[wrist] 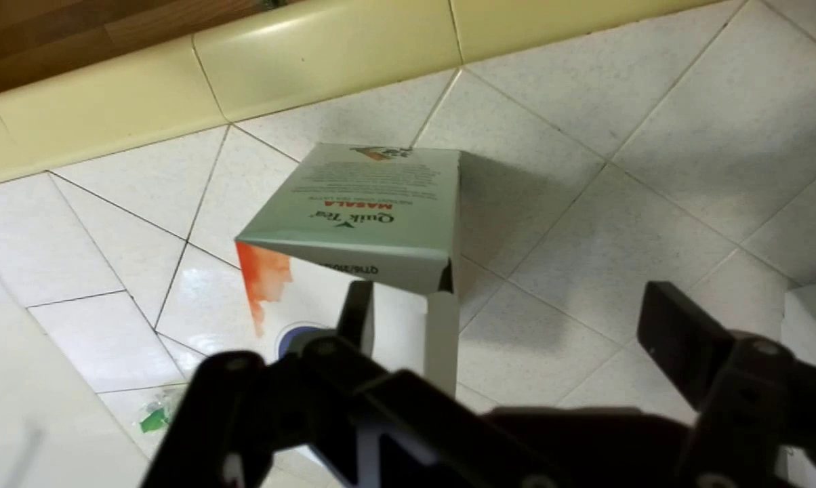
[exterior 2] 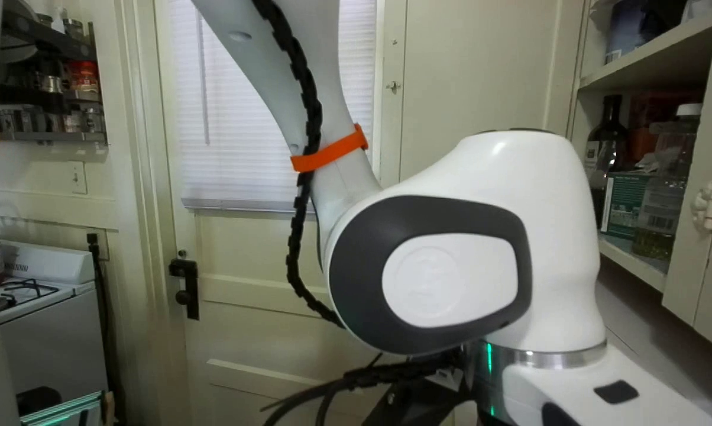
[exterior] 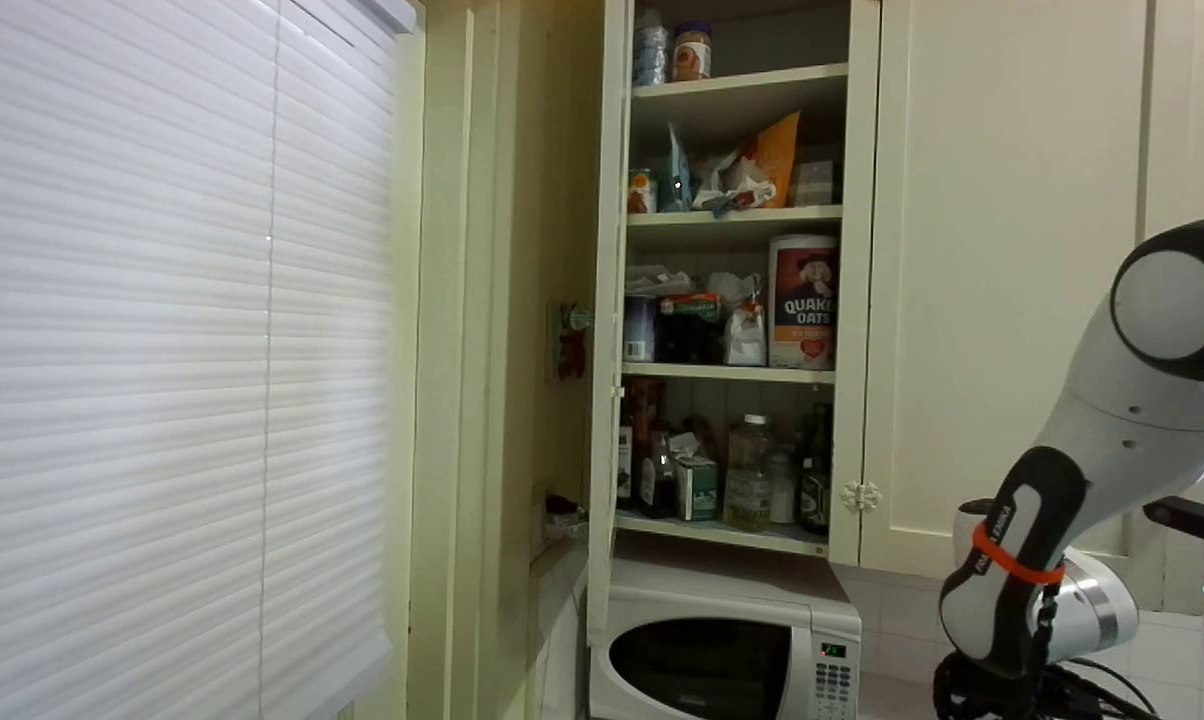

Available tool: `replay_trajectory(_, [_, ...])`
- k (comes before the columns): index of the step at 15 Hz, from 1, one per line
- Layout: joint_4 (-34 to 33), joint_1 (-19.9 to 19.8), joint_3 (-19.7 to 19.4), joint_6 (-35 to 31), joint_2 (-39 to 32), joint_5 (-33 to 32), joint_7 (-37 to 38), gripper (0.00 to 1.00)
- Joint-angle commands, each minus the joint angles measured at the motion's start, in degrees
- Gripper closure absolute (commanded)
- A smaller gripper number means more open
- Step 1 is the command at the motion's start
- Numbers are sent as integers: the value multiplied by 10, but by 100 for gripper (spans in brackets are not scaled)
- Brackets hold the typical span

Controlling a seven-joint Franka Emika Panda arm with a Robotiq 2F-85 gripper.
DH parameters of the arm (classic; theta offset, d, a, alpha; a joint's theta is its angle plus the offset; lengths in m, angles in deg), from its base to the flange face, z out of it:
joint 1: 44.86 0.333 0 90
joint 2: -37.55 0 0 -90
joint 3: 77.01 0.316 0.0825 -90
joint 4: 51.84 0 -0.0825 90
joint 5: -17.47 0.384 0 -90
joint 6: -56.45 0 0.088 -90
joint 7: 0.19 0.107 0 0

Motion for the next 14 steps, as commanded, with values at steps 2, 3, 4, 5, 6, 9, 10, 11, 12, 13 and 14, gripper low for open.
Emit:
replay_trajectory(2, [21, 35, -54, 102, 146, -145, 94, 0])
replay_trajectory(3, [23, 27, -48, 127, 180, -174, 107, 0])
replay_trajectory(4, [24, 15, -38, 139, 208, -204, 128, 0])
replay_trajectory(5, [27, -88, 71, 155, 223, -185, 103, 0])
replay_trajectory(6, [34, -111, 97, 162, 243, -181, 98, 0])
replay_trajectory(9, [17, -177, 171, 139, 195, -124, 67, 0])
replay_trajectory(10, [20, -184, 177, 141, 205, -123, 66, 0])
replay_trajectory(11, [23, -187, 179, 141, 210, -122, 65, 0])
replay_trajectory(12, [26, -188, 179, 141, 212, -122, 65, 0])
replay_trajectory(13, [27, -189, 179, 141, 212, -123, 65, 0])
replay_trajectory(14, [28, -189, 180, 141, 212, -123, 65, 0])
